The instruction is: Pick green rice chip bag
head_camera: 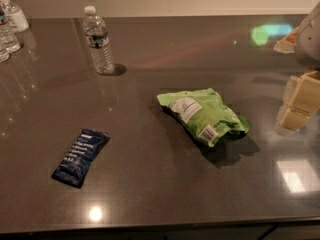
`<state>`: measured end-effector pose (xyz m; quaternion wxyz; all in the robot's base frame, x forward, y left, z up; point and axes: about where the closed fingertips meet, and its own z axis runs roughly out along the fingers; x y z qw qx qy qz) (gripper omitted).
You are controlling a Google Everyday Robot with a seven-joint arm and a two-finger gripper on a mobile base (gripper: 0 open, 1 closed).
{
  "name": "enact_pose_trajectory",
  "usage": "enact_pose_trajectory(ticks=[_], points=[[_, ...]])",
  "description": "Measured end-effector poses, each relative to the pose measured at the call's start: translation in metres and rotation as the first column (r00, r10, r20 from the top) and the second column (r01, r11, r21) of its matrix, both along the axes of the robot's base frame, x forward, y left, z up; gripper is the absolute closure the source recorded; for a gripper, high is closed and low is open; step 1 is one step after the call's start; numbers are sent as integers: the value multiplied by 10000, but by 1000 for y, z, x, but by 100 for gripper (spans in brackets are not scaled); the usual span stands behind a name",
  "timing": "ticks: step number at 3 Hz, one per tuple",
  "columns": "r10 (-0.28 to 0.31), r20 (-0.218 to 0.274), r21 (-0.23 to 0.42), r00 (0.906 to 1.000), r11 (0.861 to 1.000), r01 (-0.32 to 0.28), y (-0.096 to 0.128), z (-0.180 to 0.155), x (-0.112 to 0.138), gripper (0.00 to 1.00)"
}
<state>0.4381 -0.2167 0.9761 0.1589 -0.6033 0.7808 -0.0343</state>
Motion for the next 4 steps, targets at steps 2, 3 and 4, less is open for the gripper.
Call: enact_pose_trajectory(ticks=[2,3,4], points=[[400,-179,377,9990,9985,-393,11,-8,3,0],[1152,-156,795,9932,9903,-1136,30,-18,0,0],[1740,-232,988,9845,9803,-1709,48,-34,-2,0]])
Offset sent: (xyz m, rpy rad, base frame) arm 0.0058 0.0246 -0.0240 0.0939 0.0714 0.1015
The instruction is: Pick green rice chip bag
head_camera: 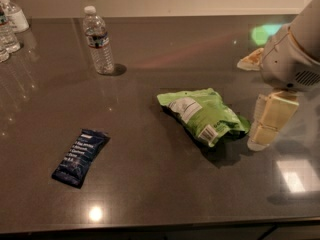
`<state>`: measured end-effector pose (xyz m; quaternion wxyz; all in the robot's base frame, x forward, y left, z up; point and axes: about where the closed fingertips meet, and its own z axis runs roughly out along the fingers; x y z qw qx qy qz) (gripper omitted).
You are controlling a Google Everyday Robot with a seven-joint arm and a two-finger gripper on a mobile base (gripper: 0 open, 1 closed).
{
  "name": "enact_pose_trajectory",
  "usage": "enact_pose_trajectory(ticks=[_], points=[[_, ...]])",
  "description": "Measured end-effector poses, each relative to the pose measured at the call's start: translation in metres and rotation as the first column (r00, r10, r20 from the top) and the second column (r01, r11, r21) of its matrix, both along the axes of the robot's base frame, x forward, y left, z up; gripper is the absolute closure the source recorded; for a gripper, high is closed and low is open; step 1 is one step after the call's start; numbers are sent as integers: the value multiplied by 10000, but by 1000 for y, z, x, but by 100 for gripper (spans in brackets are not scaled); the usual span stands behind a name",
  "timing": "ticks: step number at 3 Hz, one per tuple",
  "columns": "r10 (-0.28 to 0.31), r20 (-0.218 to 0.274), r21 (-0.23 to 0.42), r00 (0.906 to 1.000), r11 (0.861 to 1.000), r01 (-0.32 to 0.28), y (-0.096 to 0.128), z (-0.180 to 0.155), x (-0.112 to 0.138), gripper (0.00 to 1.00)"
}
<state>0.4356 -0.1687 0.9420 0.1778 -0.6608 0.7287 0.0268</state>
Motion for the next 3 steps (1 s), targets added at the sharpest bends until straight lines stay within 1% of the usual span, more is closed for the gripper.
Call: enact_pose_trajectory(ticks=[1,2,3], points=[[174,-268,-152,9995,9997,-178,15,-23,-3,0],[34,-589,-284,9983,9996,-51,26,-41,-3,0],[-118,-714,-331,9974,9994,95,33,-57,-3,0]])
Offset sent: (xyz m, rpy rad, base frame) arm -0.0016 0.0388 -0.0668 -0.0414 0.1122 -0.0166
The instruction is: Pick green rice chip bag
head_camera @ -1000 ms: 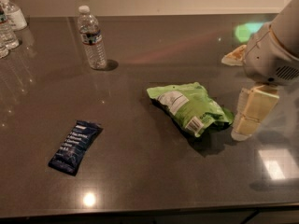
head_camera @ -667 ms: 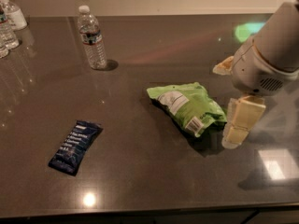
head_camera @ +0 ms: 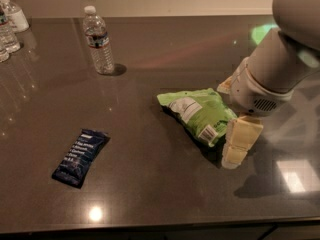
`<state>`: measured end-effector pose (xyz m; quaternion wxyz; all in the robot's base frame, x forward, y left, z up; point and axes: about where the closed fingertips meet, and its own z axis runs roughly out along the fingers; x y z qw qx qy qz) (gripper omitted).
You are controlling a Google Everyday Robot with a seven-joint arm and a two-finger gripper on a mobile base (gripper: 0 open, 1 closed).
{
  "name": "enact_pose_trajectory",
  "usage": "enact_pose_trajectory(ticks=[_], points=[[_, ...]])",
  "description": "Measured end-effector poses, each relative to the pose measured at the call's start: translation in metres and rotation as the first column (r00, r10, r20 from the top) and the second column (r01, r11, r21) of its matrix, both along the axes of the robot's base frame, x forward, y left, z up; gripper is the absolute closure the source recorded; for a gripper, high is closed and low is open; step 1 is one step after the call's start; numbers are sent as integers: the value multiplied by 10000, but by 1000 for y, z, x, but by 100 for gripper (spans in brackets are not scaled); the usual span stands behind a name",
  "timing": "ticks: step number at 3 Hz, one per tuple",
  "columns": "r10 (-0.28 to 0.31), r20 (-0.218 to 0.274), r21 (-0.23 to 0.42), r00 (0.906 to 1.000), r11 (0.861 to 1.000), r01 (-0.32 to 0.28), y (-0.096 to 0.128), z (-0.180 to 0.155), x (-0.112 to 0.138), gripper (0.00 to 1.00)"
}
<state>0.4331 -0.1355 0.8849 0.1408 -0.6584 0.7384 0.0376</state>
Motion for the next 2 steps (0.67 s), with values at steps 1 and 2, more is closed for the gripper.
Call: enact_pose_trajectory(ticks=[1,2], points=[[-85,130,-67,9999,9999,86,5,-11,1,0],[-262,347,-131,9991,9996,267,6,-19,5,0]])
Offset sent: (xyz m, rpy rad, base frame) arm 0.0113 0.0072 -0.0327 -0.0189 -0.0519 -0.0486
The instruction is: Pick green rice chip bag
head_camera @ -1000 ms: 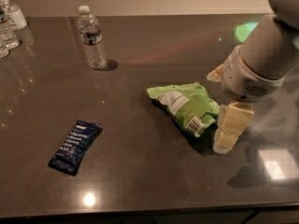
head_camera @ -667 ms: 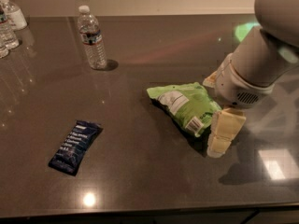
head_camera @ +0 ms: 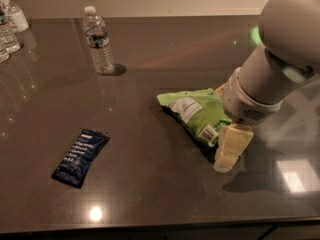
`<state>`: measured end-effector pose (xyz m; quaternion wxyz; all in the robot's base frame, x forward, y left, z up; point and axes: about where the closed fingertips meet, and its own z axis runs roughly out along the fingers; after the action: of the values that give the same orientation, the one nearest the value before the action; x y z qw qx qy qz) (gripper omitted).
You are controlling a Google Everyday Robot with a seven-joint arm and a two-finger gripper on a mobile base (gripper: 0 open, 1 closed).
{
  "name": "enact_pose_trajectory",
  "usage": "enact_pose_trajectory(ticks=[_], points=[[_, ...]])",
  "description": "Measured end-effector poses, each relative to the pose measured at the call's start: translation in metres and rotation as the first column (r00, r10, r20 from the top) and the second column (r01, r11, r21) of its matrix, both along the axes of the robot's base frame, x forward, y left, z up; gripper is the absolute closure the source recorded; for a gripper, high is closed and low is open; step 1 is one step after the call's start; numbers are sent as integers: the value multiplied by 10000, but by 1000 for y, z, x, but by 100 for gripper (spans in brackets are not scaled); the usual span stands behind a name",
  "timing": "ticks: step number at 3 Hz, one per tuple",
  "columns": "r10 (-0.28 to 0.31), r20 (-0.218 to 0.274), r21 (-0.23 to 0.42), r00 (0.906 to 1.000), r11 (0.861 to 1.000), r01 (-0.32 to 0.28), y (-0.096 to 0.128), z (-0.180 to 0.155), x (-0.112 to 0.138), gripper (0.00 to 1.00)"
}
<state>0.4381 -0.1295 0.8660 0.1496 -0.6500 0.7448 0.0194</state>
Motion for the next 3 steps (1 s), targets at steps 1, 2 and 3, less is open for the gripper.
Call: enact_pose_trajectory(ticks=[1,2,3], points=[[-190,37,-26,9998,9998,190,-3,-1,7,17],[-340,51,41,9994,9994,339,-8,4,15,41],[-380,44,178,9993,9991,379,-13,15,20,64]])
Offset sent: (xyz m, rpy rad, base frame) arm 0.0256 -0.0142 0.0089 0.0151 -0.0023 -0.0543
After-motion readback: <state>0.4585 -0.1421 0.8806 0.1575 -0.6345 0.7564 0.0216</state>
